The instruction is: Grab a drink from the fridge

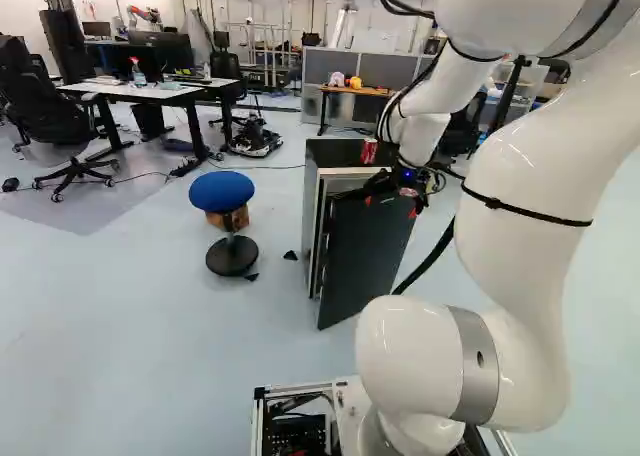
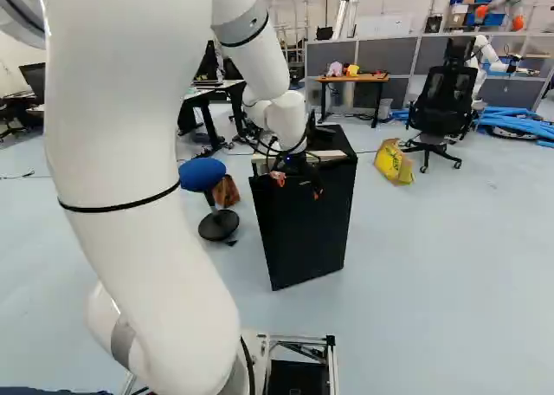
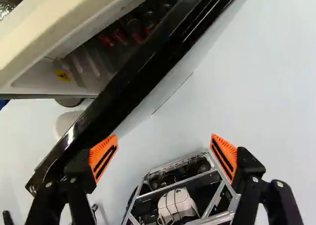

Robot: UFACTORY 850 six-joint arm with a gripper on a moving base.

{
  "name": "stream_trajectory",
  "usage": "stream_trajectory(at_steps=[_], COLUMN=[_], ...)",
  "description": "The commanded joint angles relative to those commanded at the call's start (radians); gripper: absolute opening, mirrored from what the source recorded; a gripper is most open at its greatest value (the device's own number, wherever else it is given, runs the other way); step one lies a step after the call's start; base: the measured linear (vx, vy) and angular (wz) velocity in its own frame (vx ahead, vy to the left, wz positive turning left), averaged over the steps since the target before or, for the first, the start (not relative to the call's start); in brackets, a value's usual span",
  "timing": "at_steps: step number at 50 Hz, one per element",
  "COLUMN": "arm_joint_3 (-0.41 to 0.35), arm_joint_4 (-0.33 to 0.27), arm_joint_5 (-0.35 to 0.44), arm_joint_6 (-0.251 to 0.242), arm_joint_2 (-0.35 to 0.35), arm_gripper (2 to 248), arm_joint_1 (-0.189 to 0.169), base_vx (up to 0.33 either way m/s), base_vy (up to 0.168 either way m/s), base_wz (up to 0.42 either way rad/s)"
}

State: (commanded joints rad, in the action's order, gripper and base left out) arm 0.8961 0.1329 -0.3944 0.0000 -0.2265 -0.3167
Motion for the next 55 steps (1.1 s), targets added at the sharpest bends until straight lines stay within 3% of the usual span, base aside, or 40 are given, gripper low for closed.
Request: stream_trajectory(at_steps=[32,55], arm_joint_3=[0.066,0.126], arm_joint_4=[-0.064,-0.111], arm_joint_5=[0.0,0.0], arm_joint_6=[0.0,0.0], arm_joint_2=[-0.054,-0.101], arm_gripper=[247,247], arm_joint_1=[0.106,0.159], base_vx=[0.0,0.0], base_vy=[0.0,0.0], base_wz=[0.0,0.0])
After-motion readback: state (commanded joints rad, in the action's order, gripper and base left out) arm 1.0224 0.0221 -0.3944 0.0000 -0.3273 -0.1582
